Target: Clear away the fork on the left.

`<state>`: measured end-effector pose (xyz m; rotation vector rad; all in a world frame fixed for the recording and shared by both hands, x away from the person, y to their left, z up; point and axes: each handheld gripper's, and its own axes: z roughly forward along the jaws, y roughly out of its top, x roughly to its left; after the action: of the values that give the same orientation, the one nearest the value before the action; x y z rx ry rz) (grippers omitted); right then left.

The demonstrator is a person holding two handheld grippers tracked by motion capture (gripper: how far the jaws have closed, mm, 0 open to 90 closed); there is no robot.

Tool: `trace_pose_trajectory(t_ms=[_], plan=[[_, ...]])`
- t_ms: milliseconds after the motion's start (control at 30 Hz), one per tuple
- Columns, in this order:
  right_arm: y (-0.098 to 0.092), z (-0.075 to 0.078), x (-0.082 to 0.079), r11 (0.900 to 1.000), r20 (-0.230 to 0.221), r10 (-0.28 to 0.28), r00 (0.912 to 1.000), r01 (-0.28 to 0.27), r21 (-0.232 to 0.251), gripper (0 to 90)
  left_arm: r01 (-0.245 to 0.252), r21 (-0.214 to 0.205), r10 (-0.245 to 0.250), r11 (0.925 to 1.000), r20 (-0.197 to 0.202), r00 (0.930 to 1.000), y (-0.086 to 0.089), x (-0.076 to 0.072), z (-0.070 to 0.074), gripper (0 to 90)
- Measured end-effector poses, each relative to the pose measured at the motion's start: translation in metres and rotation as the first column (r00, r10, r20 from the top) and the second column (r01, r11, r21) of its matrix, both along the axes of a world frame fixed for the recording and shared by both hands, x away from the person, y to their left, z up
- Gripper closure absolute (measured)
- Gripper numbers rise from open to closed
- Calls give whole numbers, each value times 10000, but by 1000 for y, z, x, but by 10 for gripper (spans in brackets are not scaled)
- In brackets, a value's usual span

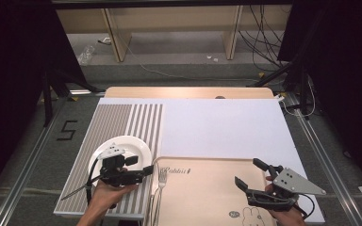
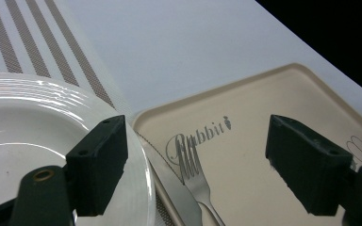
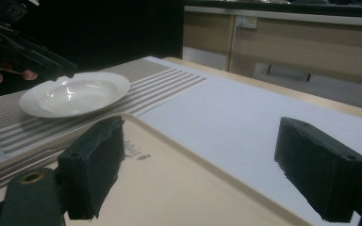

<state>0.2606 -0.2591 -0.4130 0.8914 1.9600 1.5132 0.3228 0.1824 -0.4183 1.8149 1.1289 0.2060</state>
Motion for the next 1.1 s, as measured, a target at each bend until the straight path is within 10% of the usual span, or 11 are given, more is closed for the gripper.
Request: trace_pose_trajectory(t_ms=[500, 1100], plan=[[-1, 0, 1, 10000, -20, -22, 10000, 22, 59, 173, -639, -7, 639, 9980, 458, 9969, 14, -5, 4, 212], [-1, 0, 1, 10000, -32, -1, 10000, 1, 54, 173, -1998, -726, 2049, 9771, 705, 9762, 41, -16, 5, 207]])
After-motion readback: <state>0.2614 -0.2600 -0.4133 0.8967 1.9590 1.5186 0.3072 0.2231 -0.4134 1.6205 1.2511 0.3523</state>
